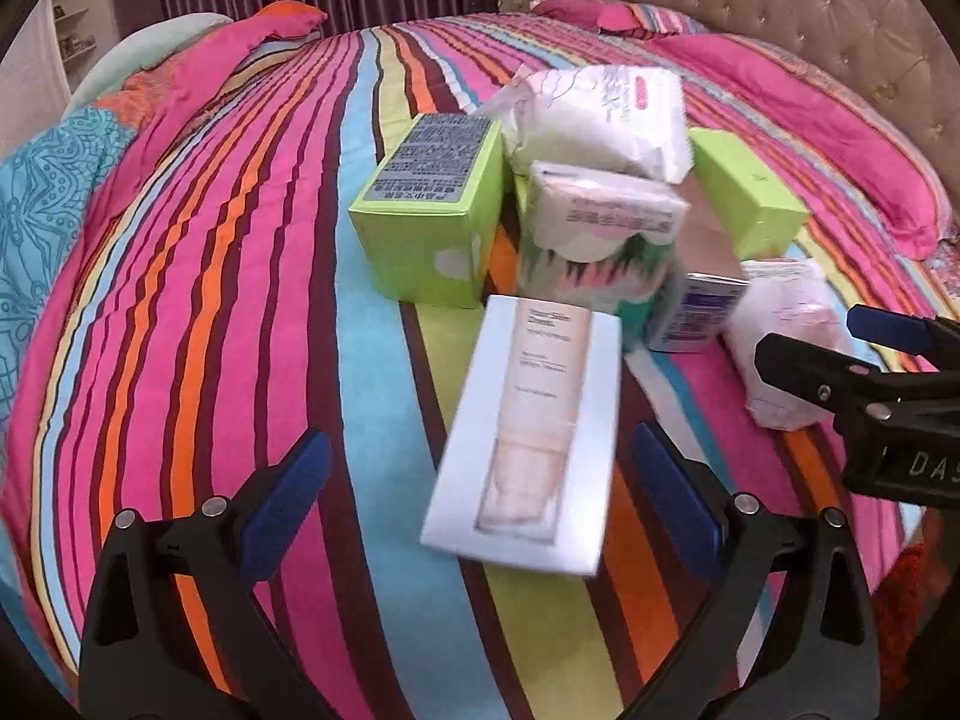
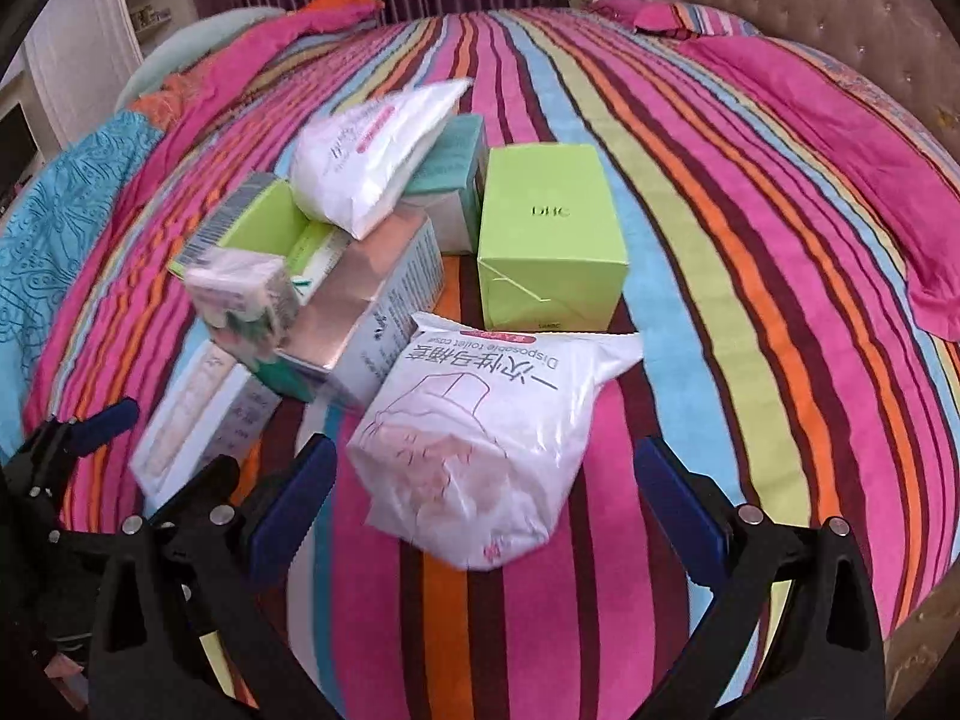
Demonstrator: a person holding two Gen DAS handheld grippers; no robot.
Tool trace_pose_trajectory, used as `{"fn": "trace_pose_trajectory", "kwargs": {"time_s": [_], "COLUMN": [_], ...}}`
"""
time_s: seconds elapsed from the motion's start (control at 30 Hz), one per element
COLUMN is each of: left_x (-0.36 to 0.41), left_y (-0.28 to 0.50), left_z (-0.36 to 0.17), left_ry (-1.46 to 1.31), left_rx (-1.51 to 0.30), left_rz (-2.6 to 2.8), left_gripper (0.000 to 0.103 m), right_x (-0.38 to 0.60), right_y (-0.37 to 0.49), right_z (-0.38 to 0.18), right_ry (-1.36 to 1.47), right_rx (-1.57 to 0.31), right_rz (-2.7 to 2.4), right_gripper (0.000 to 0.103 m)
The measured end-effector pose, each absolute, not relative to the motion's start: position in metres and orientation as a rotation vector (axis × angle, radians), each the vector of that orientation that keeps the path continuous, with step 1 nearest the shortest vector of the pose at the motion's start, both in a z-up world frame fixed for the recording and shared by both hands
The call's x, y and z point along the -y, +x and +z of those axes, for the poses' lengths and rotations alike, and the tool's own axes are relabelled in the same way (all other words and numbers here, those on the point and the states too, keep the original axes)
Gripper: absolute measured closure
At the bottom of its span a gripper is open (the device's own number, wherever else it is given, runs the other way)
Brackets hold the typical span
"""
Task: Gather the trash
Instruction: 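Grasp the white YourSkin Dress box with the left tool while the right tool grasps the white wipe packet, then carry both held items over the wastebasket and open both tools to drop them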
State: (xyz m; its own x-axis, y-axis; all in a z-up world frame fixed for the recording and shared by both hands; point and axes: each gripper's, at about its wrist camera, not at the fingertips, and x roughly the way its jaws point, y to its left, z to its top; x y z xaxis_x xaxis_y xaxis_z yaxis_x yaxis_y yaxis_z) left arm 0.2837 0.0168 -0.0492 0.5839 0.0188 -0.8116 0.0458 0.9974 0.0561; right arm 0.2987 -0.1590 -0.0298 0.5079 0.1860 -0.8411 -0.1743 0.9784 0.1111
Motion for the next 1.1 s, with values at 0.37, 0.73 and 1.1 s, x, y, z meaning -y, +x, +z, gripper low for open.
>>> {"fn": "trace_pose_trajectory", "kwargs": {"time_s": [0.37, 0.73, 1.1], "left_x": [-0.015, -0.024, -0.021], "left_y": [0.292, 0.246, 0.137], "left_z": [-0.055, -0.030, -0.013], "left_ry": [0.089, 0.044, 0.038], "left_rx": [-1.003, -0.968, -0.942], "left_rz": [-0.031, -0.022, -0.064], "left_gripper": [0.049, 0.049, 0.049], "right_x": [0.149, 0.178, 0.199], "right_y": [0.302, 0.268, 0.180], "right_z": [-0.038, -0.006, 0.008], "right_ry": [-0.040, 0.051, 0.109], "right_rx": [-1.050, -1.017, -1.015], "right_rz": [0.218, 0.249, 0.323], "right_gripper": [0.032, 0.033, 0.033]}}
